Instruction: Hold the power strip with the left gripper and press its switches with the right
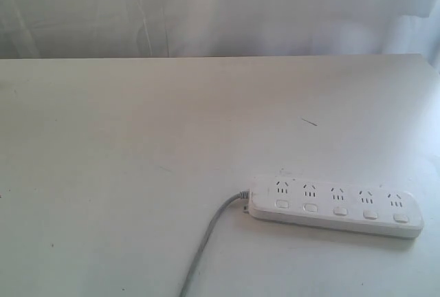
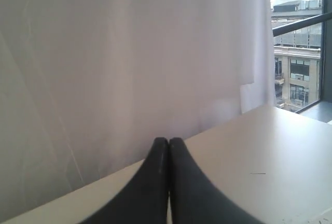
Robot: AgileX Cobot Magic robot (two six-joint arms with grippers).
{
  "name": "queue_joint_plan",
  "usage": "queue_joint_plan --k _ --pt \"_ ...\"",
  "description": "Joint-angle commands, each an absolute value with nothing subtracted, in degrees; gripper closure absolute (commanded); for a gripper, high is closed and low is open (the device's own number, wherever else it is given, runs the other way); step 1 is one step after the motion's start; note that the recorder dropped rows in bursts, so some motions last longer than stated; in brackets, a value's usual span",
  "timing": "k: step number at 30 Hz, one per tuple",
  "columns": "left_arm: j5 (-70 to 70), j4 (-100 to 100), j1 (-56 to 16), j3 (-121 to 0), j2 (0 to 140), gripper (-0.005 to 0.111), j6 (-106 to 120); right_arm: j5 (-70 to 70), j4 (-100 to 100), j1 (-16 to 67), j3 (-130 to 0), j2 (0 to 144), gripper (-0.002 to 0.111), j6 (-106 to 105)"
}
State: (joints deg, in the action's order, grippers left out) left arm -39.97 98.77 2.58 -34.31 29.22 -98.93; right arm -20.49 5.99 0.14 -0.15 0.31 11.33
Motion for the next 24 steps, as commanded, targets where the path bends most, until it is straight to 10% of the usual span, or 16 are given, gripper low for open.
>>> queue_joint_plan --k 1,24 --pt "-38.9 99.1 2.7 -34.8 31.0 0.107 -101.9 -20.1 6.0 0.0 0.0 0.0 0.108 11.4" --pt "-36.5 77.3 -1.0 -34.7 47.8 0.107 -71.9 -20.1 6.0 0.0 0.0 0.0 0.108 11.4"
